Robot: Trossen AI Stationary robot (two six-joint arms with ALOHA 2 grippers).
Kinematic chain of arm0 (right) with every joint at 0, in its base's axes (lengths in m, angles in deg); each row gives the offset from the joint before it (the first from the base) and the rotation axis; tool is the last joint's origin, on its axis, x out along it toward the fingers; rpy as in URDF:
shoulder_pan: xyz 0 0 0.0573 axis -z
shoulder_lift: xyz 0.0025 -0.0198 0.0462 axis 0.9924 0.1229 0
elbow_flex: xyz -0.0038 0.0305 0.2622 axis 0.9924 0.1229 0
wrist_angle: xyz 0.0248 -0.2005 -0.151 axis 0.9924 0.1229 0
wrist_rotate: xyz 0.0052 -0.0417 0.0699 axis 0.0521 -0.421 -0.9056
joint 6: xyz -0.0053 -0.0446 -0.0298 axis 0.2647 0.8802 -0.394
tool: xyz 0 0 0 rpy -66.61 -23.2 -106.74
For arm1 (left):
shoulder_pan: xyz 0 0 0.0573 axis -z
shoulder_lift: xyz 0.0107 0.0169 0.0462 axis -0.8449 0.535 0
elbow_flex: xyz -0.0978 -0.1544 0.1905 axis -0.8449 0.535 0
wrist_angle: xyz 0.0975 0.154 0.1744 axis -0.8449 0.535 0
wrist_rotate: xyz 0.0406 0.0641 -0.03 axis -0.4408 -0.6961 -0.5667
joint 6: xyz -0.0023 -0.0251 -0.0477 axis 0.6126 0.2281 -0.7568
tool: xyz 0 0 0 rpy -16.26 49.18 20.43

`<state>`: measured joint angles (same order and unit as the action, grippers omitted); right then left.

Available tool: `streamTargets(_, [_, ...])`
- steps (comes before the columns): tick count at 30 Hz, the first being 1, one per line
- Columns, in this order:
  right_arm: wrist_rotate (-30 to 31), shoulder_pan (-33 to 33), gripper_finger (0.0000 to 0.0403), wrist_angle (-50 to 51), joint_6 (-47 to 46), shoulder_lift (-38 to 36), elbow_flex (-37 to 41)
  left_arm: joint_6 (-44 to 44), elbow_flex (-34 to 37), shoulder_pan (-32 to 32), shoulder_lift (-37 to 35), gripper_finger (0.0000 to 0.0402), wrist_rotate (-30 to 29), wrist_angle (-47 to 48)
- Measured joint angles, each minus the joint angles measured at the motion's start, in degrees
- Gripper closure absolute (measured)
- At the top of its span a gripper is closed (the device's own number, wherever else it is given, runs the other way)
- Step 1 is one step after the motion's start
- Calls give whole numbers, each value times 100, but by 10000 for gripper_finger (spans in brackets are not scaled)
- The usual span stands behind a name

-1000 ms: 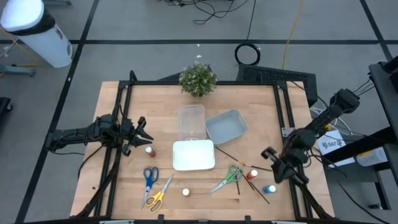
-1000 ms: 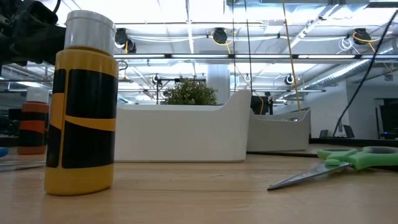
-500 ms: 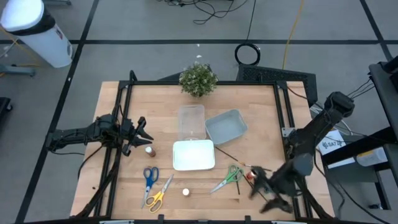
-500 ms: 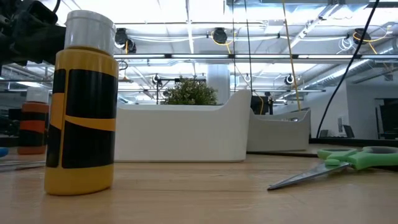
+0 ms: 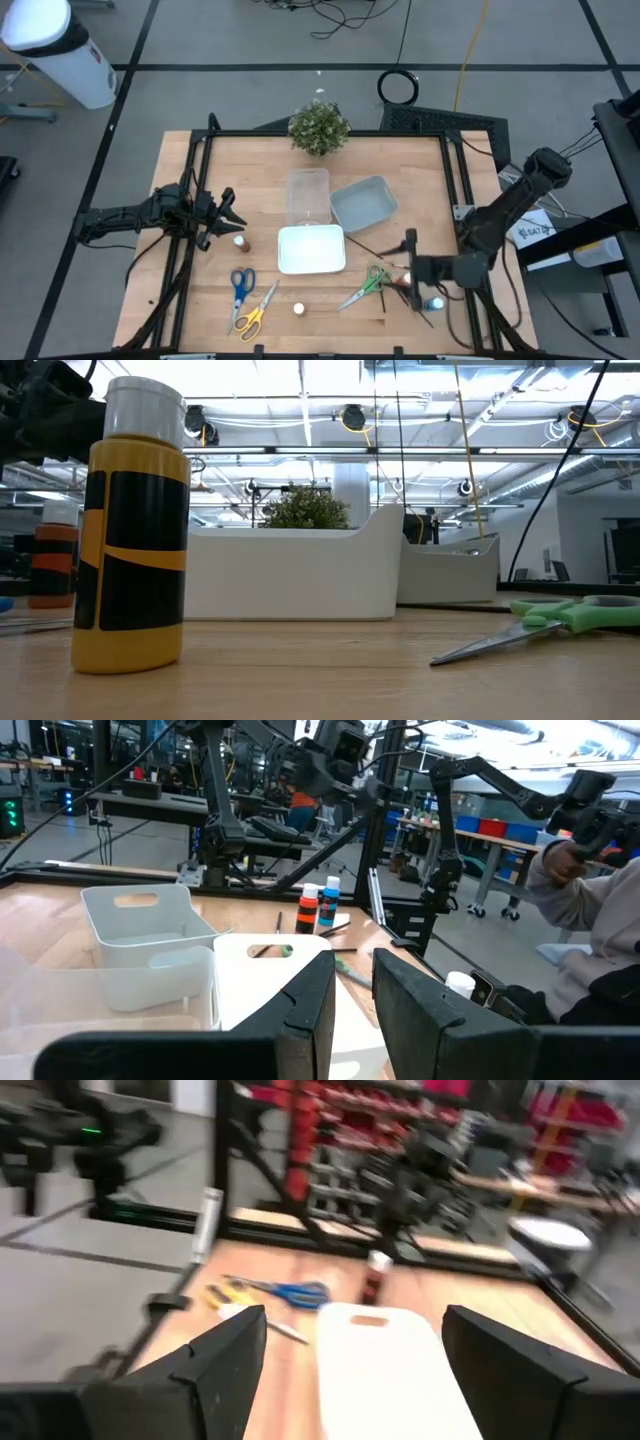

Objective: Pick & Place Paint Supplies
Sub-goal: Put the orange paint bottle into the transparent bin

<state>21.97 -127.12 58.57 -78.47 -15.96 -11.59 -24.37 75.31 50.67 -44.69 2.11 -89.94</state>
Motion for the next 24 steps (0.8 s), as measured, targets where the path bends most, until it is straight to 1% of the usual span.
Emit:
streamTargets(3, [-53, 382, 127, 532, -570, -41, 0, -1, 0, -1, -2, 321, 0, -3])
streamTargets(5, [-293, 601, 130, 1063, -997, -90, 0, -1, 0, -2, -1, 321, 0, -3])
streamTargets(8, [-894, 877, 133, 1710, -1676, -126, 0, -2, 0, -2, -1, 321, 0, -2])
streamTargets(10, [-1359, 974, 133, 2021, -1934, -127, 0, 0, 0, -2, -2, 321, 0, -3])
streamTargets(13, [-2133, 998, 133, 2415, -2099, -127, 0, -1, -2, -2, 1, 321, 0, -2])
streamTargets(17, [-3049, 996, 133, 2919, -2779, -127, 0, -1, -2, -2, -1, 321, 2, -3])
streamTargets(19, [-3363, 994, 134, 3238, -3175, -129, 0, 1, -7, -2, 1, 321, 0, -4])
streamTargets(24, [-3930, 994, 141, 4156, -4045, -129, 0, 0, -9, -1, 1, 321, 2, -4])
